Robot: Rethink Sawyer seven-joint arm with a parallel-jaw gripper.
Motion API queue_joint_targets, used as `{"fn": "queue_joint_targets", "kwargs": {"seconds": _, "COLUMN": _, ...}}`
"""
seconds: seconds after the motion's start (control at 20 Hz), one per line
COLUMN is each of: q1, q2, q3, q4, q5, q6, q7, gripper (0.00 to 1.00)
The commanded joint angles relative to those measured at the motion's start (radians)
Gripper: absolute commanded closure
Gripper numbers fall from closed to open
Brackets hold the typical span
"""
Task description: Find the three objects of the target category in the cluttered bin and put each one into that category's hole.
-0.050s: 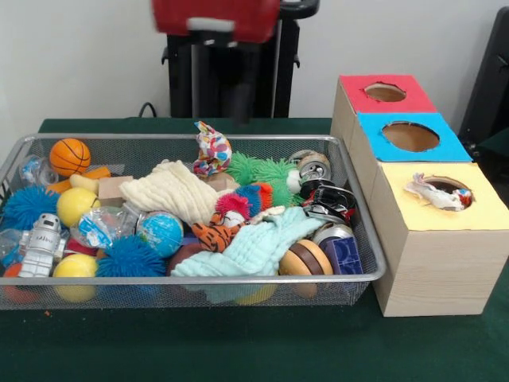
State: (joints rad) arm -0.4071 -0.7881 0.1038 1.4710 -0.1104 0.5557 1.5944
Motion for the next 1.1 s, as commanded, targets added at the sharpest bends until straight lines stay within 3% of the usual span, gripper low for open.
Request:
{"fn": "queue_joint_targets", "kwargs": {"seconds": 0.05, "q1": -0.103, "q2": 0.087, "q3": 0.186, "q4": 0.185, "q5": -0.108, "q6": 0.130, "q7": -0.310, "gripper": 0.00}}
{"fn": "queue_joint_targets", "kwargs": {"seconds": 0.3, "q1": -0.133, "q2": 0.101, "q3": 0.233, "q4": 0.266, "q5": -0.133, "q6": 0.089, "q7": -0.222, "gripper": 0.00}}
{"fn": "queue_joint_targets", "kwargs": {"seconds": 0.8, "q1": -0.127, "q2": 0.074, "q3": 0.253, "q4": 0.416, "q5": -0.196, "q6": -0.051, "q7": -0.062, "gripper": 0.00}}
{"fn": "queue_joint_targets", "kwargs": {"seconds": 0.95, "q1": -0.105, "q2": 0.096, "q3": 0.224, "q4": 0.422, "q5": -0.249, "q6": -0.096, "q7": -0.035, "gripper": 0.00}}
{"fn": "queue_joint_targets", "kwargs": {"seconds": 1.1, "q1": -0.027, "q2": 0.147, "q3": 0.115, "q4": 0.370, "q5": -0.360, "q6": -0.119, "q7": 0.004, "gripper": 0.00}}
